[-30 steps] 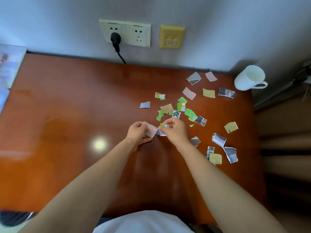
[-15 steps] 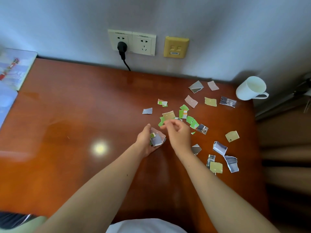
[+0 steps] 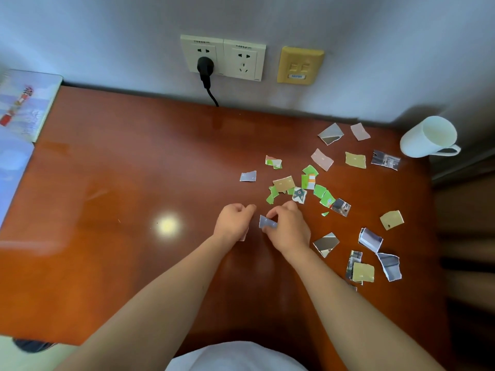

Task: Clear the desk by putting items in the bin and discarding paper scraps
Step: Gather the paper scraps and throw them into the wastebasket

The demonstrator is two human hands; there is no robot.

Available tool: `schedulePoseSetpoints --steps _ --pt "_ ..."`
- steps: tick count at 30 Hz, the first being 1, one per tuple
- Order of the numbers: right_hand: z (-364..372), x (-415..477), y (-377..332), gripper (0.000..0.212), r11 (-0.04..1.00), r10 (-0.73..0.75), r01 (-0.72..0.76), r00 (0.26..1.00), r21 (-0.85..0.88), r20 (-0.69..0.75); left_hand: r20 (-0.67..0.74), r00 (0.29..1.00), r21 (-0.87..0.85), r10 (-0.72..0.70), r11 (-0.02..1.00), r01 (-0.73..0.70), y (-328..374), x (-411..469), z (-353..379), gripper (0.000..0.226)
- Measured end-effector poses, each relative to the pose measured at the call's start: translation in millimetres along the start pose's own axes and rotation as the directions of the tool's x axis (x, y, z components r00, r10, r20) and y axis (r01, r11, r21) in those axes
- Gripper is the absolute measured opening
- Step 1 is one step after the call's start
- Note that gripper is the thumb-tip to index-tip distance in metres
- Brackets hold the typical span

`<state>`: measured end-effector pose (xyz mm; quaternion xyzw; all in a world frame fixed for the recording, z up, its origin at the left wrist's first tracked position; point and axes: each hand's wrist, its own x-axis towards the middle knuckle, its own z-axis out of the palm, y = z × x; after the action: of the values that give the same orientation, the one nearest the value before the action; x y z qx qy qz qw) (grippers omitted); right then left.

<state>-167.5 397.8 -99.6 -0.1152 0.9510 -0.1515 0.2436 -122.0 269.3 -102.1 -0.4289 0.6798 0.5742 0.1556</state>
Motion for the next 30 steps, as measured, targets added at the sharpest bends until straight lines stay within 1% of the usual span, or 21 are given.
schedulePoseSetpoints --steps 3,5,6,7,8,9,10,11,12,14,15,17,18,19,20,22,23,25,27,28,30 --pt "-4.3 3.6 -1.0 0.017 1.000 -0.009 0.010 0.999 -0.015 0.040 -0.010 0.999 0.095 0.037 0.995 -0.036 -0.8 0.1 1.7 0.033" --pt "-7.3 7.4 -1.7 0.015 1.000 0.010 -0.009 0.996 -0.007 0.086 -0.017 0.999 0.098 0.048 0.994 -0.046 -1.3 1.1 3.0 0.028" --pt "-8.4 9.8 -1.9 0.016 0.998 0.039 -0.044 0.994 0.043 0.106 -0.021 0.999 0.072 0.043 0.997 -0.041 -0.6 1.8 3.2 0.027" --pt "-10.0 12.5 -2.1 0.015 0.981 0.085 -0.104 0.989 0.165 0.121 -0.022 0.999 0.033 0.038 0.999 -0.038 0.3 2.9 3.5 0.027" --pt "-13.2 14.1 -4.0 0.014 0.924 0.136 -0.174 0.982 0.339 0.133 -0.018 0.999 -0.020 0.032 0.999 -0.032 2.6 3.8 3.9 0.028" --pt "-17.4 15.1 -7.3 0.013 0.830 0.183 -0.231 0.973 0.507 0.143 -0.009 1.000 -0.083 0.029 0.996 -0.030 5.9 4.9 4.6 0.030" --pt "-22.4 15.1 -11.1 0.012 0.733 0.209 -0.259 0.966 0.629 0.155 0.006 1.000 -0.151 0.018 0.988 -0.017 10.5 5.7 5.6 0.034" --pt "-26.8 14.9 -14.3 0.012 0.668 0.203 -0.259 0.965 0.697 0.164 0.027 1.000 -0.216 -0.009 0.976 0.015 15.5 6.3 7.2 0.040" --pt "-31.1 14.5 -17.8 0.011 0.635 0.175 -0.248 0.969 0.731 0.177 0.053 0.997 -0.273 -0.055 0.960 0.067 20.9 7.0 9.1 0.043" --pt "-38.3 14.1 -24.4 0.007 0.608 0.089 -0.219 0.974 0.763 0.209 0.109 0.984 -0.349 -0.140 0.922 0.169 30.5 9.0 13.3 0.044" --pt "-41.0 14.6 -26.2 0.005 0.596 0.049 -0.210 0.973 0.775 0.227 0.124 0.979 -0.380 -0.160 0.904 0.196 34.6 9.9 15.2 0.043" --pt "-46.1 18.9 -27.6 0.008 0.585 0.002 -0.184 0.974 0.790 0.226 0.133 0.976 -0.454 -0.170 0.865 0.213 42.1 13.2 17.2 0.040" --pt "-48.2 22.1 -26.9 0.011 0.595 -0.001 -0.156 0.981 0.789 0.195 0.130 0.977 -0.484 -0.167 0.850 0.209 45.6 15.5 17.2 0.039" --pt "-49.0 27.2 -24.5 0.013 0.633 0.014 -0.118 0.990 0.765 0.141 0.125 0.979 -0.501 -0.161 0.842 0.203 48.9 17.8 16.5 0.039" --pt "-48.8 33.3 -21.0 0.014 0.711 0.042 -0.080 0.997 0.699 0.071 0.123 0.980 -0.505 -0.158 0.840 0.199 51.9 20.5 15.8 0.039" --pt "-47.8 44.4 -11.4 0.029 0.906 0.063 -0.039 0.997 0.422 -0.043 0.117 0.978 -0.494 -0.174 0.844 0.209 56.3 26.6 14.7 0.039" --pt "-47.0 49.0 -6.3 0.039 0.962 0.041 -0.021 0.997 0.272 -0.065 0.112 0.976 -0.485 -0.188 0.847 0.219 57.2 29.3 14.1 0.038" --pt "-46.1 55.8 0.9 0.061 0.997 -0.026 0.029 0.999 0.073 -0.046 0.094 0.973 -0.477 -0.211 0.848 0.230 57.7 33.2 12.8 0.035" --pt "-44.2 58.9 3.8 0.080 0.997 -0.071 0.071 0.997 -0.030 0.002 0.083 0.973 -0.483 -0.215 0.846 0.228 56.4 35.0 12.5 0.033" --pt "-42.7 59.6 4.0 0.086 0.994 -0.082 0.083 0.996 -0.067 0.019 0.081 0.974 -0.485 -0.213 0.845 0.226 55.0 35.6 12.7 0.033" --pt "-38.6 60.7 3.6 0.086 0.988 -0.103 0.105 0.994 -0.111 0.018 0.085 0.973 -0.491 -0.213 0.841 0.226 51.7 36.1 13.3 0.031"
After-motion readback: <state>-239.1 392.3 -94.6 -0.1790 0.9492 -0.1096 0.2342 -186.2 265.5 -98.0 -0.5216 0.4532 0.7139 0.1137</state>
